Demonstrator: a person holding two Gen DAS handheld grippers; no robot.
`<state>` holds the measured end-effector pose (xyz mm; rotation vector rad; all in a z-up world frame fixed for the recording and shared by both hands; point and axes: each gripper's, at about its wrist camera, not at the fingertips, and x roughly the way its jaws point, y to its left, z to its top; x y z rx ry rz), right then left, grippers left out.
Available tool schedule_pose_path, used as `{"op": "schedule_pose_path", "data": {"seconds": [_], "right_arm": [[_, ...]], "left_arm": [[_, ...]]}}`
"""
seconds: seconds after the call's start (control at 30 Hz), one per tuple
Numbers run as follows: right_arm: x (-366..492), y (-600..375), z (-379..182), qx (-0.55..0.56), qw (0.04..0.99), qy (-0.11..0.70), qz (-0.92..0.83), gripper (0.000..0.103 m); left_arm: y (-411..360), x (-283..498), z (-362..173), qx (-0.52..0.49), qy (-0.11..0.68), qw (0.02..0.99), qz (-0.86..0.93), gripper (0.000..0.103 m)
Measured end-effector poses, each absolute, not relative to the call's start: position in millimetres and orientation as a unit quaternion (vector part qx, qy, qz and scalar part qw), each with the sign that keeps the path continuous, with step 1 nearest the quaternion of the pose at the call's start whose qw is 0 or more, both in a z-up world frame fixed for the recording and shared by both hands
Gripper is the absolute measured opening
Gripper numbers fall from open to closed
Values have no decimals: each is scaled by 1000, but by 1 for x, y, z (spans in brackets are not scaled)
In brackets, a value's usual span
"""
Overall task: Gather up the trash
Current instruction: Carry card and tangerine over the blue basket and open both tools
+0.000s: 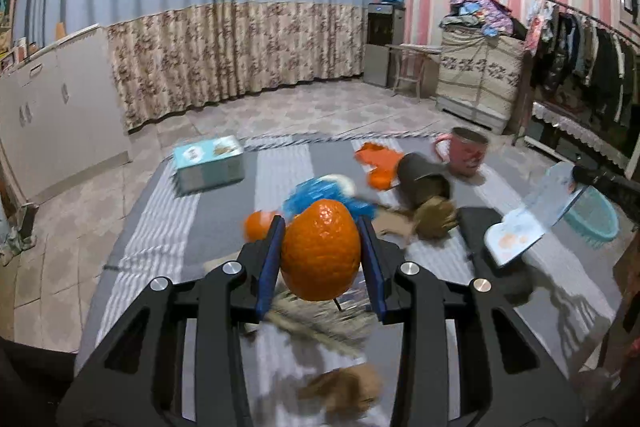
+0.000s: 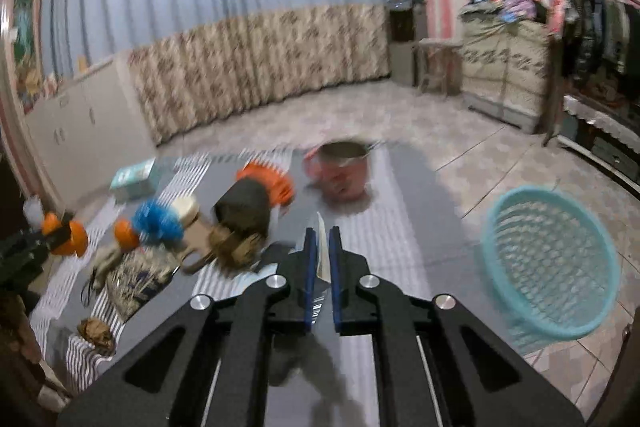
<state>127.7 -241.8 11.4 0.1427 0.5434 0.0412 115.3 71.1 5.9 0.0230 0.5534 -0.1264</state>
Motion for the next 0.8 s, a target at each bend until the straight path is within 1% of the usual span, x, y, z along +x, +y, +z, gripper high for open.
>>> {"op": "schedule_pose_path", "data": {"seconds": [0.13, 0.23, 0.33, 0.5, 0.7, 0.8], "right_arm": [[114, -309, 30, 105, 965, 240, -21, 7], [107, -355, 34, 126, 964, 229, -51, 6], [104, -392, 34, 123, 964, 221, -87, 5], [105, -442, 28, 133, 959, 215, -130, 5], [110, -479, 9, 118, 950, 224, -184, 5], [108, -500, 0, 137, 944, 228, -195, 5]], "left_arm": [[31, 118, 17, 15, 262, 961, -89, 36], [-6, 122, 19, 21, 259, 959, -111, 36], [-51, 129, 17, 28, 263, 955, -138, 36], [-127, 140, 13, 39, 254, 947, -191, 36], [-220, 158, -2, 46, 259, 930, -256, 36], [-254, 162, -11, 54, 258, 923, -280, 36]]}}
